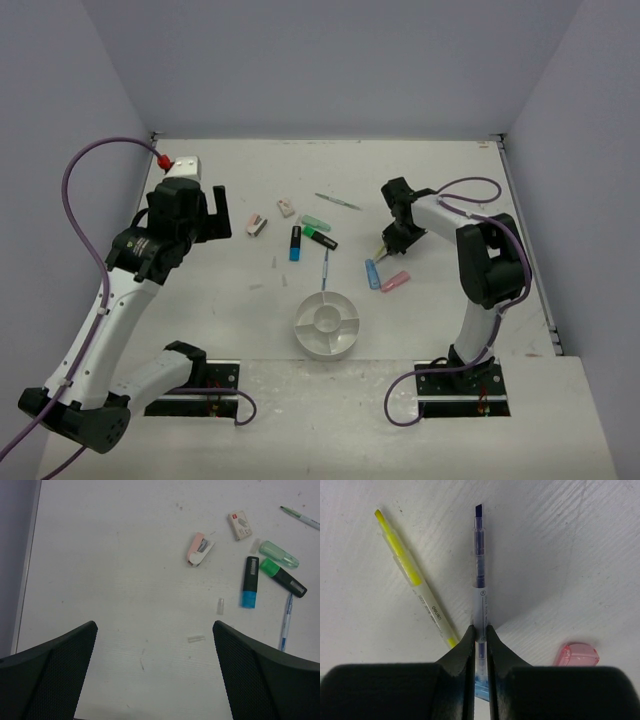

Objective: Sort the stationery into containers
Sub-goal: Pick up the pen from the center of the board.

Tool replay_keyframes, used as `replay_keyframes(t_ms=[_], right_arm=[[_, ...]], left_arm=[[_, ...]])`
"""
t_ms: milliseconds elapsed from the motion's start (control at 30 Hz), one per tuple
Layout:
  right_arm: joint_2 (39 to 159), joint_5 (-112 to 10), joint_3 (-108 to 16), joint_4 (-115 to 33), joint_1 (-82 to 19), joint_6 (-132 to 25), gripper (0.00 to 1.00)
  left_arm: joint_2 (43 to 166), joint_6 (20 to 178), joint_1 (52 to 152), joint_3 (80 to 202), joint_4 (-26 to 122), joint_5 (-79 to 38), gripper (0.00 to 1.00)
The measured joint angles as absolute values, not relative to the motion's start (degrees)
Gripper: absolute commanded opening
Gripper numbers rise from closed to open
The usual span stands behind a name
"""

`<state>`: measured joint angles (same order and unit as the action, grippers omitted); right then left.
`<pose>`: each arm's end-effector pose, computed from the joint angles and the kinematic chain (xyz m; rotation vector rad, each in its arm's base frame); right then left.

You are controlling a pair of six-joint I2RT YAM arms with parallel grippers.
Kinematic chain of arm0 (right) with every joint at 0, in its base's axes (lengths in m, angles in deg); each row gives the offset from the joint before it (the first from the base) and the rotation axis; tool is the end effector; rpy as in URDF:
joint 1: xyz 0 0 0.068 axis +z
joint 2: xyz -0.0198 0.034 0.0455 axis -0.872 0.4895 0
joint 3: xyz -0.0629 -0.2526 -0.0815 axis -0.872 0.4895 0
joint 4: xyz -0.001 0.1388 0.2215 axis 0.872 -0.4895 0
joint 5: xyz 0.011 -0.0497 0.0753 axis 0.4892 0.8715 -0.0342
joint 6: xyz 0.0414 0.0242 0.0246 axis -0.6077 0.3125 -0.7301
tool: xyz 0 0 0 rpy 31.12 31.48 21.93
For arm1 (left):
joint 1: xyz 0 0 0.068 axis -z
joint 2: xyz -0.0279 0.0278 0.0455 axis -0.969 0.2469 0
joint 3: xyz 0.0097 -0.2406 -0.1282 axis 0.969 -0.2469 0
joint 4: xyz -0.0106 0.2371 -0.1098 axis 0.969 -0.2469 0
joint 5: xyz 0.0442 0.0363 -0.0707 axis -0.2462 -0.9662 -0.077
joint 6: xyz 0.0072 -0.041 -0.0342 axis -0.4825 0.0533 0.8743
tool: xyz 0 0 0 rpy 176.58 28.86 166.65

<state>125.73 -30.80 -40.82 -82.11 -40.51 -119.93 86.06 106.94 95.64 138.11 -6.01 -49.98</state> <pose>0.3335 0.1146 0.1578 1.2954 2.5440 -0.0109 0.1785 -0.0510 0.3783 -0.1935 2.1977 0.0350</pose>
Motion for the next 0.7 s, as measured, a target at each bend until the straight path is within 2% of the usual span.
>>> replay_keyframes(t_ms=[167, 300, 333, 533, 700], right_arm=[[123.4, -30.5, -40.2, -82.7, -41.1, -120.1, 0.00], [117.1, -28.4, -40.4, -83.8, -42.2, -118.2, 0.00], [115.3, -27.7, -40.8, -84.3, -42.4, -117.1, 0.00], [102.2, -26.4, -44.2, -83.6, -42.6, -105.0, 0.00], [93.2, -33.3, -46.2, -81.6, -42.7, -89.7, 0.00]], left_arm=[[86.4, 107.0, 95.7, 138.2, -6.2, -50.2, 1.00], [87.8, 108.2, 95.7, 138.6, -6.4, -49.1, 0.94], [88.4, 108.7, 95.7, 138.6, -6.3, -48.1, 0.96], [95.0, 116.9, 95.7, 138.5, -6.4, -43.6, 1.00], [101.6, 119.2, 95.8, 135.6, -4.0, -36.8, 1.00]])
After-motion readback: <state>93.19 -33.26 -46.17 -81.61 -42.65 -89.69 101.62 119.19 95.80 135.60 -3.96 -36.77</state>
